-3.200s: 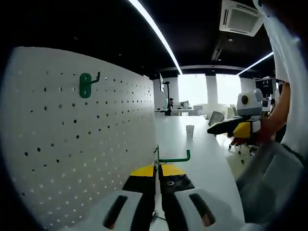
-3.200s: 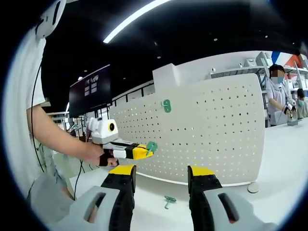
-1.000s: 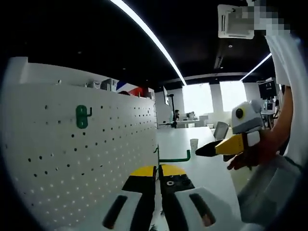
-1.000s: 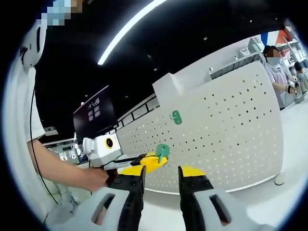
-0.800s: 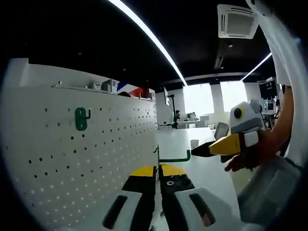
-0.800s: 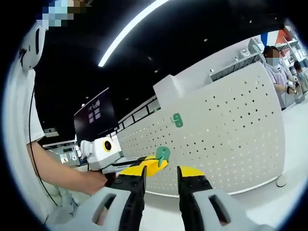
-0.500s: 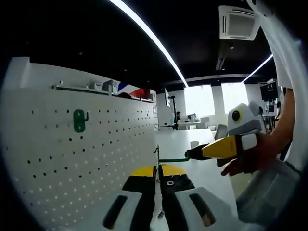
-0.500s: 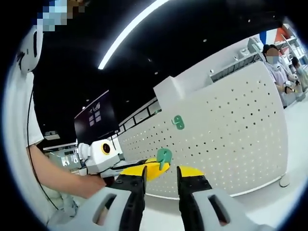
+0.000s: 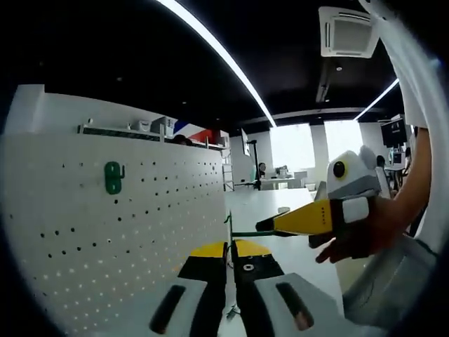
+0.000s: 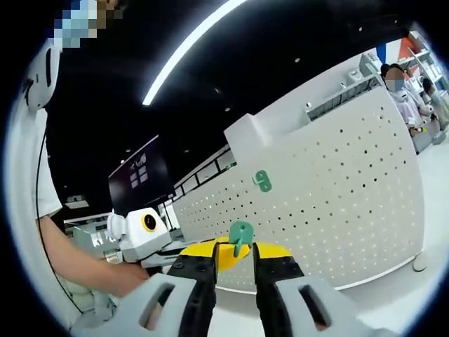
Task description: Insert the hook assembly into the mounting plate slot until the hook locks in place.
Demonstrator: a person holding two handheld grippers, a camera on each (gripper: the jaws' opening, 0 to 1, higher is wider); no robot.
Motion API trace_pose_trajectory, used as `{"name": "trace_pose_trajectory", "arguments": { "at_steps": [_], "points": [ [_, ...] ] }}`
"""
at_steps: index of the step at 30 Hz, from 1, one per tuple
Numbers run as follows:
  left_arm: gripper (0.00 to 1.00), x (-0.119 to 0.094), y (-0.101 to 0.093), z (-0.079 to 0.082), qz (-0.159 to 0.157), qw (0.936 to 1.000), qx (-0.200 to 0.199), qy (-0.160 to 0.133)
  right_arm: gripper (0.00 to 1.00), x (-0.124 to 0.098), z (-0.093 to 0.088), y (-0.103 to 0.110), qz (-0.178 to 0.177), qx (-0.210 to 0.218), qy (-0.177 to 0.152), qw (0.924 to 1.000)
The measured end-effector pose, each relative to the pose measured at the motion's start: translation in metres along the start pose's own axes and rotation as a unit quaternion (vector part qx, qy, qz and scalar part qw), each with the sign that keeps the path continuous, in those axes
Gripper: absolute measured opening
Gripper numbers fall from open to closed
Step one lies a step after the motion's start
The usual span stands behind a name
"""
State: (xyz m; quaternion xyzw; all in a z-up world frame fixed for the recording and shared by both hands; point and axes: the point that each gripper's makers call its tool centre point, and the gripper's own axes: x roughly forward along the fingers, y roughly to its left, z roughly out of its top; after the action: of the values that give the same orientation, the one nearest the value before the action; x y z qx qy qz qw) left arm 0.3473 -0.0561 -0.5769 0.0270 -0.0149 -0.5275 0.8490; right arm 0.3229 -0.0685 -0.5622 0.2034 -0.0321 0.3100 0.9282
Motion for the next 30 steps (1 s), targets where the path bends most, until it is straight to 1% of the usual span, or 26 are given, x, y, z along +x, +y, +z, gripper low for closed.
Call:
{"name": "trace_pose_trajectory", "arguments": {
  "at_steps": [6, 20, 30],
  "points": [
    [0.02, 0.000, -0.001, 0.001, 0.005, 1.0000, 0.000, -0.003, 0.14, 0.005, 0.002, 0.000, -0.002, 0.002, -0.003, 1.0000],
    [0.02, 0.001, -0.003, 0.005, 0.005, 0.9999, -0.003, -0.009, 0.11, 0.014, 0.003, 0.004, 0.005, 0.004, -0.007, 1.0000],
    [0.02, 0.000, -0.005, 0.009, 0.009, 0.9998, -0.009, -0.013, 0.08, 0.016, 0.003, 0.001, -0.007, 0.001, -0.010, 0.9999]
  ]
}}
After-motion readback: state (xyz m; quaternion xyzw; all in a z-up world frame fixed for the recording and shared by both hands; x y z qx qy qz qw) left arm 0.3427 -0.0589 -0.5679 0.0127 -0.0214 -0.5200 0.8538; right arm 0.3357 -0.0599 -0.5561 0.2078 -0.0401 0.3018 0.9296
